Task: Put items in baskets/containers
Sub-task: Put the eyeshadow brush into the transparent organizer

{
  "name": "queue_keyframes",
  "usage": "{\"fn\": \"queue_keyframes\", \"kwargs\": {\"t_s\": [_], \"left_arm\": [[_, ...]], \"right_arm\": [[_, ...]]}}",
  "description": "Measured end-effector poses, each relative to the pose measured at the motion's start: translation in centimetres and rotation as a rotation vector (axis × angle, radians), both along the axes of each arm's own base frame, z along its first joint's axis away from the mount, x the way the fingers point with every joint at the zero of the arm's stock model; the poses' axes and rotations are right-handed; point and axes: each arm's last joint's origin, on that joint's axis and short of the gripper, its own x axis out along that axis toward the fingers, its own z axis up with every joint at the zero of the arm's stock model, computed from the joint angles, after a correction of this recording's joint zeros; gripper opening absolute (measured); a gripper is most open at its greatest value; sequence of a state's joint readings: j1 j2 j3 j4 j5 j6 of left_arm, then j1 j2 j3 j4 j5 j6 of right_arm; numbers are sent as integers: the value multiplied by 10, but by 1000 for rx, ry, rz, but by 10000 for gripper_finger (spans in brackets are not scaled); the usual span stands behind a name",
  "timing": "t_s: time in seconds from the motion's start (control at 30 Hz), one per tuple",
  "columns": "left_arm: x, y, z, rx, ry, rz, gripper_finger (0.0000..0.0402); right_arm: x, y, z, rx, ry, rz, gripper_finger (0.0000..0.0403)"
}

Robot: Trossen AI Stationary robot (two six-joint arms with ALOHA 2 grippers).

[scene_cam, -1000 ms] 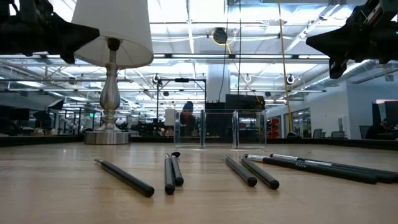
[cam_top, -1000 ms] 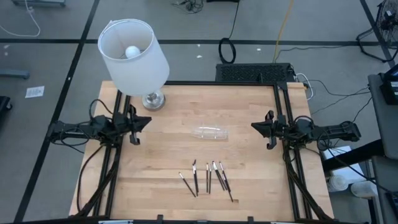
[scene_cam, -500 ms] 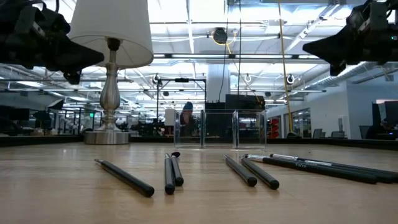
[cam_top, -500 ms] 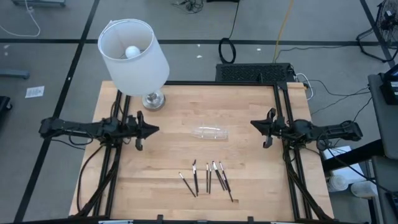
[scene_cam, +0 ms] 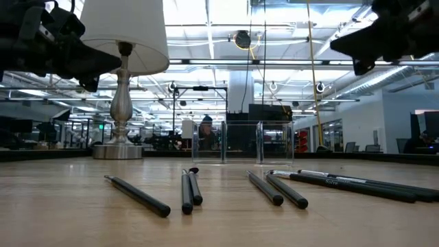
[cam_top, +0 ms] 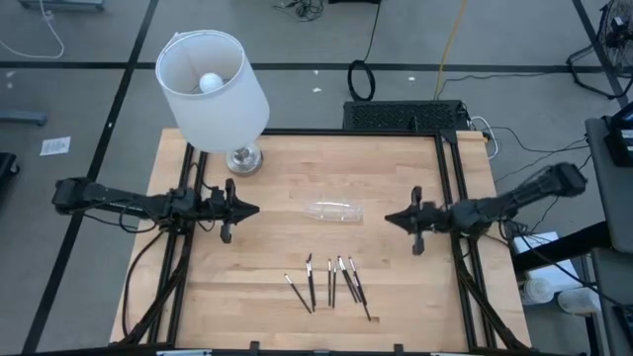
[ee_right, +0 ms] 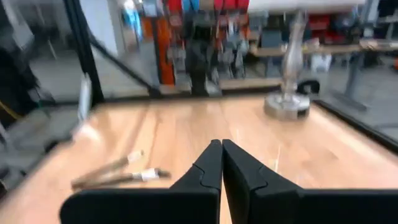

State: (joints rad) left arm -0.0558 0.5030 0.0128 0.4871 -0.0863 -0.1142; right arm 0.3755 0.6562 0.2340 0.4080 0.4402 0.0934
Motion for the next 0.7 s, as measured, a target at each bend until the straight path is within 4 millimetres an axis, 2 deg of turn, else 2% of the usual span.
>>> {"fn": "queue_keyframes", "kwargs": {"t_s": [0.07, 0.23, 0.4, 0.53, 0.63, 0.7], "left_arm": [[0, 0, 0, -22, -2, 0, 30], [0, 0, 0, -49, 3, 0, 30], [0, 0, -3, -71, 29, 0, 30], [0, 0, -3, -74, 27, -4, 30], [0, 0, -3, -63, 28, -7, 30], [0, 0, -3, -35, 29, -7, 30]], "right_arm": [[13, 15, 4, -35, 74, 4, 0], [55, 62, 28, -132, 262, -60, 0], [97, 98, 31, -200, 434, -183, 0], [124, 111, 27, -166, 538, -260, 0], [145, 114, 32, -85, 573, -288, 0], [155, 114, 27, -26, 626, -280, 0]]}}
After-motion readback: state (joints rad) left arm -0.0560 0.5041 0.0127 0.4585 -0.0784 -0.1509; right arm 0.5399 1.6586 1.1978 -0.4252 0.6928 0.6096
